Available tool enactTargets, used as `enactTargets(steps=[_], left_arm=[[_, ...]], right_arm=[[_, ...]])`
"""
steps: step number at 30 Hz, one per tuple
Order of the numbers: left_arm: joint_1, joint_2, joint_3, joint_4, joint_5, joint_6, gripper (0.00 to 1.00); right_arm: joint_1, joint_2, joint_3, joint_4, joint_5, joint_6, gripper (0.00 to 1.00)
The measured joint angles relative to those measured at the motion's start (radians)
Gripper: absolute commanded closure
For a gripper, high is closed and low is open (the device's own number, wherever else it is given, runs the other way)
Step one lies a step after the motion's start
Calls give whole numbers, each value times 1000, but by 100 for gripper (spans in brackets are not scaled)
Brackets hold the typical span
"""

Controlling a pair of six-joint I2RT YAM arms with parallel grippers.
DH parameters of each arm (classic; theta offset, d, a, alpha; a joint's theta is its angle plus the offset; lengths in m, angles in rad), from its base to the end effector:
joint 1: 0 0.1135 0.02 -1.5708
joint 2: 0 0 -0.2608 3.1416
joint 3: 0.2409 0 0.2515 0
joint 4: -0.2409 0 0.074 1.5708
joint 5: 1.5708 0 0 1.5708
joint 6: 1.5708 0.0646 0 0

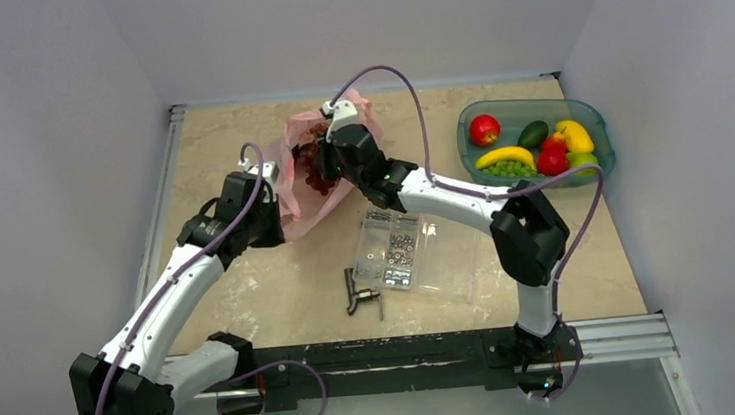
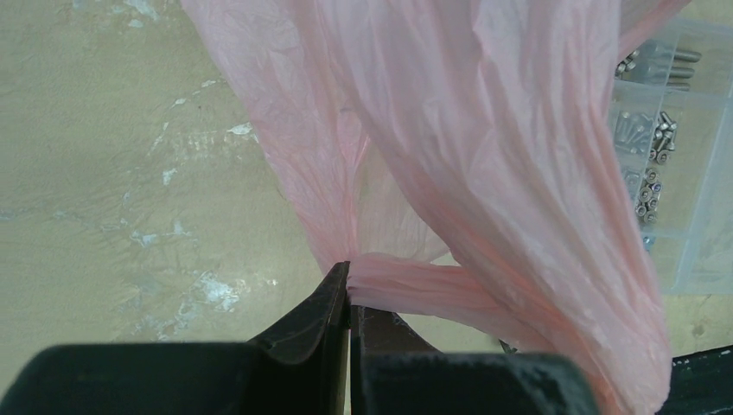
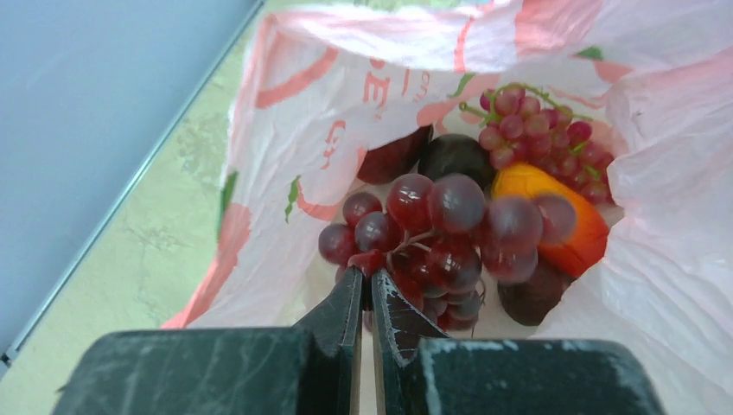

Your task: Take the fake fruits out of the plastic bag

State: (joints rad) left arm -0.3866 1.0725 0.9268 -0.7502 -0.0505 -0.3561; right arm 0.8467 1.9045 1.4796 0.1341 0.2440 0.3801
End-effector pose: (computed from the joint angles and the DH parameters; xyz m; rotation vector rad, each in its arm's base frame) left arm 0.2164 -0.0846 0.2583 0.0159 2.4829 -0.2577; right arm 0.3321 0.3519 0.2747 -0.2693 1.8804 0.6211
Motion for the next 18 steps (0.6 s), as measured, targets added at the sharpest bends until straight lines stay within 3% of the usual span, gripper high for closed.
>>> enactTargets(steps=[18], left_arm=[[0, -34, 0, 0, -27, 0, 100]], right_arm=[[3, -113, 49, -76, 0, -33, 100]])
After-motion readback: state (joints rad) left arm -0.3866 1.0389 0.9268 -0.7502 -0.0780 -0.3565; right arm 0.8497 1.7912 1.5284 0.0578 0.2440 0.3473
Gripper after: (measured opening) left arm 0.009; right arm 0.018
